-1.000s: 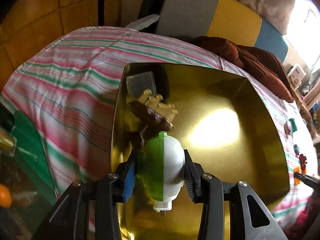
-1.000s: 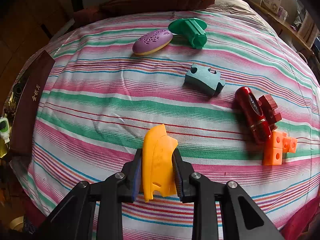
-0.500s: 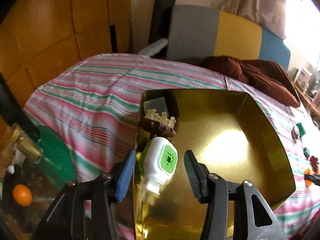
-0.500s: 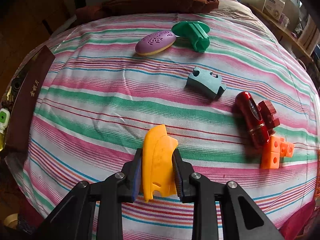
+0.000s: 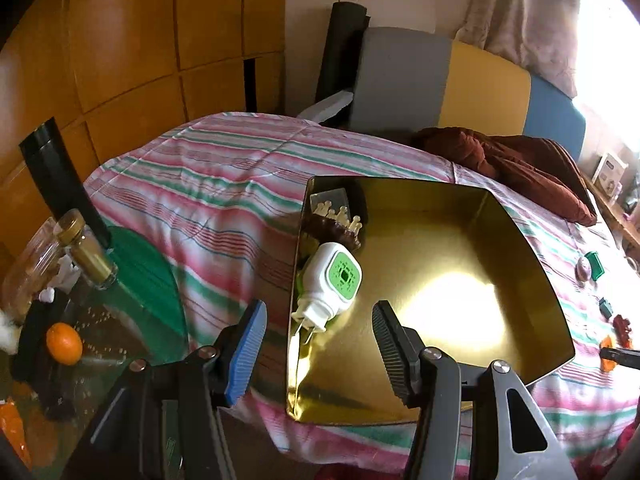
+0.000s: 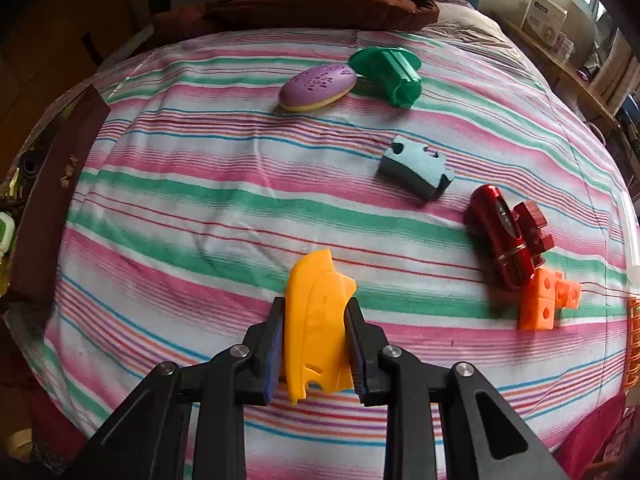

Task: Organize rigid objects
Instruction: 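Place the white-green diffuser in the gold tray with the left tool, then place the yellow-orange piece in the gold tray with the right tool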

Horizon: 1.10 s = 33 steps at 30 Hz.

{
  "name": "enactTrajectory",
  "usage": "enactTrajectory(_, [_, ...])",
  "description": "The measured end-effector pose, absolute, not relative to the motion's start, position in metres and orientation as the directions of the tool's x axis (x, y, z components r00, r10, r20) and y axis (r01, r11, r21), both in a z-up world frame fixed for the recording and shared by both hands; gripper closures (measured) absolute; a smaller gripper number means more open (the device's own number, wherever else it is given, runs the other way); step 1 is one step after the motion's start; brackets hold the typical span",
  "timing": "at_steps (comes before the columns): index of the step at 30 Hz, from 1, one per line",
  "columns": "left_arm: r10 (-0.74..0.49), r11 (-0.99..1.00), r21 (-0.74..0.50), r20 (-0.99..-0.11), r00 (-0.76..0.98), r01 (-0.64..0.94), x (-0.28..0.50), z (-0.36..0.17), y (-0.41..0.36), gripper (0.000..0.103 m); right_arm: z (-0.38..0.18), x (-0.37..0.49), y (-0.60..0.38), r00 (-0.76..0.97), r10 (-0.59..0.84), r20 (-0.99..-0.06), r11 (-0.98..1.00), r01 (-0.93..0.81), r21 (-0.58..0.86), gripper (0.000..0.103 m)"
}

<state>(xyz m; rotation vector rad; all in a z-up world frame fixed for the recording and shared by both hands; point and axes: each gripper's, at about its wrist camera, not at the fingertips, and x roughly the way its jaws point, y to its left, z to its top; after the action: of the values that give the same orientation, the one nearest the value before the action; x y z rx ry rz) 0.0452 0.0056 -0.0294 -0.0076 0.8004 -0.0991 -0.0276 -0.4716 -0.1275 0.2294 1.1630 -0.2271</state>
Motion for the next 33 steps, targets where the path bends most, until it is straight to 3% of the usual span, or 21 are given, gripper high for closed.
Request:
enactTrajectory(8, [-0.094, 0.996, -0.068, -0.711, 0.697, 0.064, 0.039, -0.029, 0.018, 0.046, -0.073, -0.014, -0.418, 0.508, 0.015, -0.861, 0.978, 0.173, 0.119, 0.076])
enactTrajectory(16, [-0.091, 0.996, -0.078, -0.717, 0.691, 0.051, 0.036, -0.033, 0.026, 0.045, -0.025, 0.018, -0.326, 0.585, 0.169, -0.793, 0.985, -0.075, 0.154, 0.076])
enactTrajectory(21, [-0.086, 0.996, -0.087, -0.725, 0.684, 0.034, 0.036, -0.037, 0.033, 0.045, -0.023, 0.043, -0.257, 0.548, 0.319, -0.773, 0.947, -0.222, 0.233, 0.076])
enactTrajectory(33, [-0.012, 0.99, -0.104, -0.728, 0.686, -0.093, 0.038, -0.041, 0.079, 0.045, -0.073, 0.095, -0.109, 0.378, 0.44, -0.815, 0.865, -0.422, 0.272, 0.076])
